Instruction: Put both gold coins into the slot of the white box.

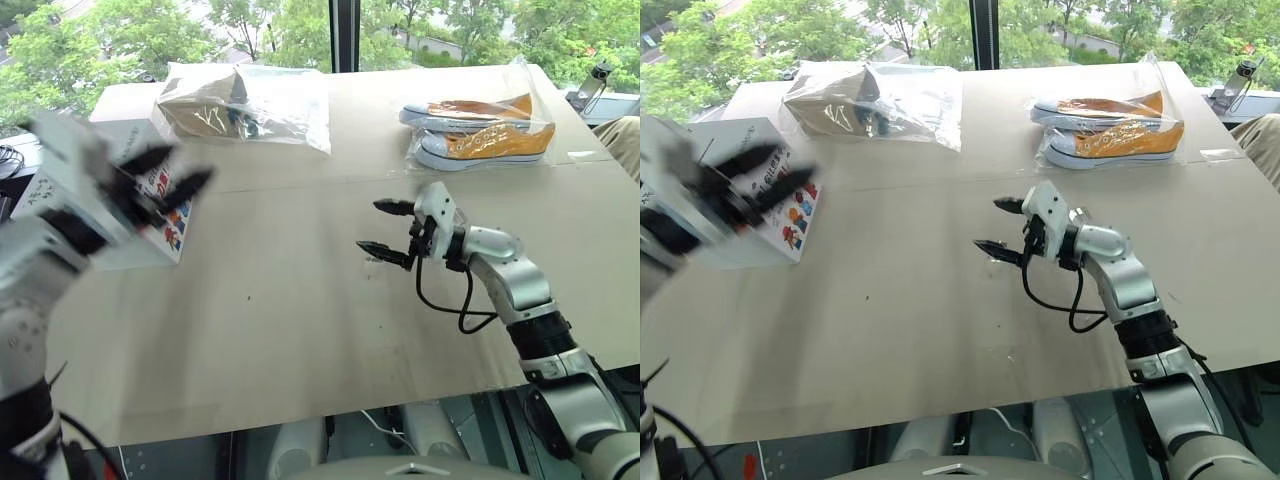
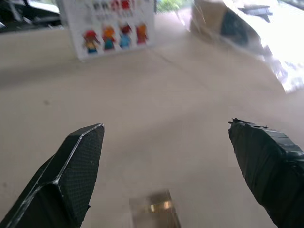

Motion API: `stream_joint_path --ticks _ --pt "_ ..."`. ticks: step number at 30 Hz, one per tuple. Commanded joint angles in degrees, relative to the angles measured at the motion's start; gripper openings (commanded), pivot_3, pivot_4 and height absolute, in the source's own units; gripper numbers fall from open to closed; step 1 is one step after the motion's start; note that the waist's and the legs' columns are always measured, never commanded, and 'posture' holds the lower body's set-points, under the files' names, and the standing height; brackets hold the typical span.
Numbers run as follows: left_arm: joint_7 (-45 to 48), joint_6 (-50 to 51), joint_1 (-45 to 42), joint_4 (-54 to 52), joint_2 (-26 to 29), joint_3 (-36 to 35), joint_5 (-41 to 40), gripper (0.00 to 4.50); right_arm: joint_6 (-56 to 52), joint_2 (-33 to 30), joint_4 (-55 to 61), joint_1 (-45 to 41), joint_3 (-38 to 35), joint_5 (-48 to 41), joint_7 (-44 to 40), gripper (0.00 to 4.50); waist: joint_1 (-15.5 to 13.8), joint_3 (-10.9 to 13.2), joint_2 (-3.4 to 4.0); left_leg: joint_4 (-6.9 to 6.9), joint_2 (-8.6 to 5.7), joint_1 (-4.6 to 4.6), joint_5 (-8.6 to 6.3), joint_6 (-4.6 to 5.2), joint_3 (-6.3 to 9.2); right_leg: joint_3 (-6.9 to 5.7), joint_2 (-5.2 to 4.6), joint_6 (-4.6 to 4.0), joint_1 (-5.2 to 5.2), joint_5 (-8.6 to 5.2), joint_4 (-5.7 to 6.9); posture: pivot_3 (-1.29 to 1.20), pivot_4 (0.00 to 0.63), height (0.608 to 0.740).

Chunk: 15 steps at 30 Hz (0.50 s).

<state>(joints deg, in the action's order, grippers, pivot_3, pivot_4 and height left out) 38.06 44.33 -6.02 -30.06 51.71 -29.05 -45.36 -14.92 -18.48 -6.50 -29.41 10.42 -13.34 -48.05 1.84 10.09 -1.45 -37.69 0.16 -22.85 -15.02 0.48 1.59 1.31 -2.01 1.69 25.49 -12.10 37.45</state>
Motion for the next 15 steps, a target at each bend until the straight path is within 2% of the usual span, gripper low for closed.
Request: stream_joint_path --ticks 1,9,11,13,15 --pt "1.5 1.3 1.9 -4.8 1.1 -0.1 -2.5 3.08 -3.9 0.5 6.0 1.9 -0.7 1.4 5.6 4.50 0.0 0.0 0.00 -0.01 -0.01 0.00 0.01 -0.01 -0.01 -0.04 0.02 0.00 0.07 0.00 0.14 0.00 0.150 0.740" --pt "-0.3 1.4 2.3 -6.2 -1.2 5.1 -2.2 3.08 -9.9 2.3 12.8 7.1 0.1 2.7 12.1 4.50 0.2 0.0 0.01 -0.67 0.02 0.14 -0.05 0.12 0.00 -0.08 0.48 -0.01 -0.16 -0.01 0.50 0.00 0.150 0.740" --pt "-0.1 1.6 2.3 -6.2 -1.1 5.9 -2.4 3.16 -10.4 2.8 13.4 7.4 0.4 2.6 12.5 4.10 0.2 0.0 0.00 -0.73 0.01 0.20 -0.04 0.13 -0.03 -0.06 0.50 0.00 -0.23 -0.01 0.50 0.00 0.150 0.740" --pt "0.5 1.9 2.8 -6.4 -0.7 6.8 -2.3 3.16 -10.9 3.5 13.7 7.6 0.7 2.3 13.0 3.49 0.2 0.0 0.00 -0.73 0.01 0.32 -0.05 0.14 0.00 -0.07 0.52 0.00 -0.35 -0.01 0.50 0.00 0.150 0.740" --pt "0.8 1.8 3.2 -6.5 -0.4 7.2 -2.1 3.16 -11.3 4.0 13.7 7.5 0.8 2.2 13.2 2.45 0.3 0.0 0.01 -0.72 0.02 0.37 -0.05 0.13 0.04 -0.08 0.56 0.00 -0.39 -0.01 0.50 0.00 0.150 0.740"
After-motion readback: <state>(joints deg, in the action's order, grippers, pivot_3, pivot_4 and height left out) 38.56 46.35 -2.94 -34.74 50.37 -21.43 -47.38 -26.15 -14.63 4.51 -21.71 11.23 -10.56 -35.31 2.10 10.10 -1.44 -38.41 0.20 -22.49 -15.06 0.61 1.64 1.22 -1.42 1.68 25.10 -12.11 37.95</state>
